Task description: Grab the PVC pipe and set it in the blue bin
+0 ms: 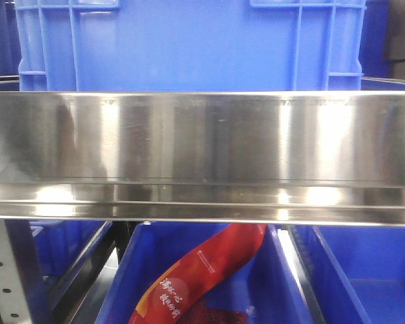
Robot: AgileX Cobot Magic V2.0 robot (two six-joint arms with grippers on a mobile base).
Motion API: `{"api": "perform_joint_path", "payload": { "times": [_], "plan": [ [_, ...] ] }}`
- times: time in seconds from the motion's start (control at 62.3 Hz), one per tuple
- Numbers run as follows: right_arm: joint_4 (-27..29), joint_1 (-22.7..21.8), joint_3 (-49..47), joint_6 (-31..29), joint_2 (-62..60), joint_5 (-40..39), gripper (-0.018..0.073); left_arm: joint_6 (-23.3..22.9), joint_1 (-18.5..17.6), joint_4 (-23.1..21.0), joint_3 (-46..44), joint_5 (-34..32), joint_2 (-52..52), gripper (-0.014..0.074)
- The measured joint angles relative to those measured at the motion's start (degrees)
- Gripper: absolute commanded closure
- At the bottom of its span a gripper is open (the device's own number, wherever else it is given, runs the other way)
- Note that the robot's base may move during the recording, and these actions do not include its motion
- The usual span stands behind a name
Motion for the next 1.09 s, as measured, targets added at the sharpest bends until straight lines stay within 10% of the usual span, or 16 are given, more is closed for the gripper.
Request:
{"api": "perform_joint_path", "payload": {
  "times": [0.385,1.092],
  "plan": [
    [-3.4,-2.6,24.1,1.3,-13.7,-11.1,0.0728,0.0,0.0,0.0,0.0,0.0,0.0,0.0707],
    [-12.0,-5.4,25.2,7.5,-21.3,-4.5,0.0728,0.0,0.0,0.1,0.0,0.0,0.0,0.0707]
  ]
}}
